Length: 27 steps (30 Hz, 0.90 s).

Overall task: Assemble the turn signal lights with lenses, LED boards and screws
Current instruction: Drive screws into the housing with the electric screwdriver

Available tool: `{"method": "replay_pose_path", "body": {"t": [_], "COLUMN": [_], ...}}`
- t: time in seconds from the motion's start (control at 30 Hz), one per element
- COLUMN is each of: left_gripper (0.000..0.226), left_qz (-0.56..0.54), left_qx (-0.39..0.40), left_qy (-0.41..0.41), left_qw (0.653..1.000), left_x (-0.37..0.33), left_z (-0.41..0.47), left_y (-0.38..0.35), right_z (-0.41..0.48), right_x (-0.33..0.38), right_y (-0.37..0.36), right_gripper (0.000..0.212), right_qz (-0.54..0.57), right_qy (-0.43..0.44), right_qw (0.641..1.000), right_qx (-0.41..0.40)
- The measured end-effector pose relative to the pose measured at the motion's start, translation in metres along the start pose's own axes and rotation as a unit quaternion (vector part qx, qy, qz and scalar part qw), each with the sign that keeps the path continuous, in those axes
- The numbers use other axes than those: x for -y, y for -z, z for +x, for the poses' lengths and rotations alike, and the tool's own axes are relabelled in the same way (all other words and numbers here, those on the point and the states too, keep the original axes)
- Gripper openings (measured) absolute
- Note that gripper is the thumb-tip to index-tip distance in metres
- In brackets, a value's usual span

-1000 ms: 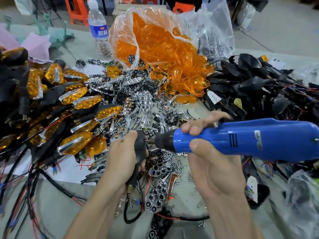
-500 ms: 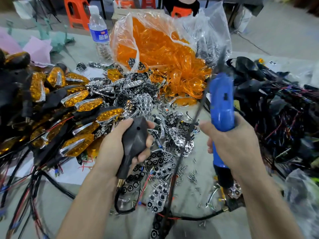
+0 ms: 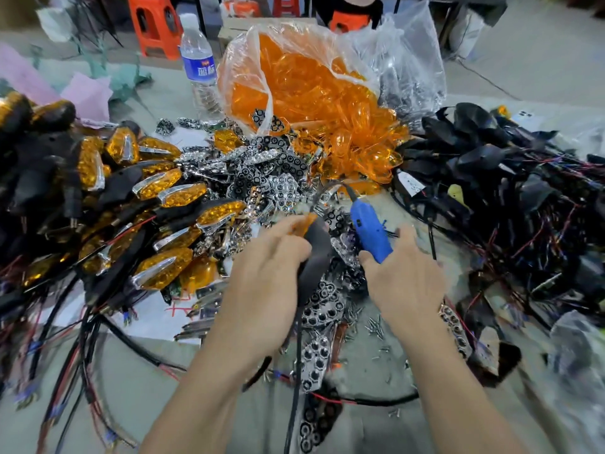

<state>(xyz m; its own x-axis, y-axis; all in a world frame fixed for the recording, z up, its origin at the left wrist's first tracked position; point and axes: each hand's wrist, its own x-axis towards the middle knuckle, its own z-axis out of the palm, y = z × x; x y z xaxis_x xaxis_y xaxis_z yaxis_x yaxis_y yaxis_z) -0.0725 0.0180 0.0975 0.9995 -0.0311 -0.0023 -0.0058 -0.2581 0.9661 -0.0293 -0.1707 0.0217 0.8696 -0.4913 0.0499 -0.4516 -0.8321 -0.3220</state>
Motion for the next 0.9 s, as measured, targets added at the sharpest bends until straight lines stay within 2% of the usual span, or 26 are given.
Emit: {"method": "replay_pose_path", "body": {"t": [0.07, 0.1, 0.13, 0.17, 0.2, 0.23, 0.27, 0.33, 0.4, 0.47, 0.53, 0.6, 0.9], "left_gripper": [0.029, 0.029, 0.031, 0.034, 0.036, 0.036, 0.035, 0.039, 0.058, 0.066, 0.06, 0.055, 0.062], "left_qz": [0.073, 0.123, 0.151, 0.182, 0.196, 0.2, 0.201, 0.21, 0.221, 0.181, 0.091, 0.022, -0.092], "left_qx": [0.002, -0.007, -0.021, -0.034, -0.046, -0.057, -0.069, -0.072, -0.046, -0.016, 0.008, 0.031, 0.068], "left_qy": [-0.027, -0.034, -0.039, -0.041, -0.049, -0.056, -0.063, -0.077, -0.083, -0.08, -0.067, -0.061, -0.043], "left_qw": [0.997, 0.992, 0.988, 0.982, 0.978, 0.976, 0.975, 0.972, 0.971, 0.98, 0.994, 0.997, 0.993], "left_x": [0.004, 0.007, 0.01, 0.013, 0.014, 0.015, 0.016, 0.018, 0.024, 0.029, 0.033, 0.036, 0.046], "left_z": [-0.003, -0.003, -0.002, 0.0, 0.002, 0.003, 0.004, 0.005, 0.005, 0.003, 0.002, 0.001, 0.002], "left_y": [-0.005, -0.008, -0.011, -0.013, -0.016, -0.018, -0.019, -0.019, -0.017, -0.011, -0.004, 0.002, 0.016], "right_z": [-0.014, -0.023, -0.034, -0.043, -0.052, -0.059, -0.063, -0.066, -0.062, -0.059, -0.057, -0.056, -0.052], "right_x": [0.004, 0.007, 0.011, 0.018, 0.026, 0.032, 0.035, 0.038, 0.038, 0.034, 0.032, 0.03, 0.034], "right_y": [0.012, 0.02, 0.028, 0.035, 0.041, 0.044, 0.043, 0.04, 0.038, 0.038, 0.04, 0.04, 0.036], "right_gripper": [0.048, 0.04, 0.033, 0.029, 0.027, 0.027, 0.028, 0.03, 0.025, 0.026, 0.027, 0.026, 0.037], "right_qz": [-0.012, 0.062, 0.191, 0.339, 0.458, 0.534, 0.569, 0.59, 0.615, 0.642, 0.652, 0.648, 0.664], "right_qy": [0.038, 0.065, 0.094, 0.117, 0.128, 0.111, 0.082, 0.046, 0.039, 0.046, 0.055, 0.058, 0.053], "right_qw": [0.996, 0.991, 0.973, 0.933, 0.877, 0.826, 0.793, 0.767, 0.742, 0.709, 0.693, 0.694, 0.686], "right_qx": [-0.077, -0.101, -0.086, -0.022, 0.064, 0.144, 0.201, 0.247, 0.265, 0.287, 0.302, 0.308, 0.292]}}
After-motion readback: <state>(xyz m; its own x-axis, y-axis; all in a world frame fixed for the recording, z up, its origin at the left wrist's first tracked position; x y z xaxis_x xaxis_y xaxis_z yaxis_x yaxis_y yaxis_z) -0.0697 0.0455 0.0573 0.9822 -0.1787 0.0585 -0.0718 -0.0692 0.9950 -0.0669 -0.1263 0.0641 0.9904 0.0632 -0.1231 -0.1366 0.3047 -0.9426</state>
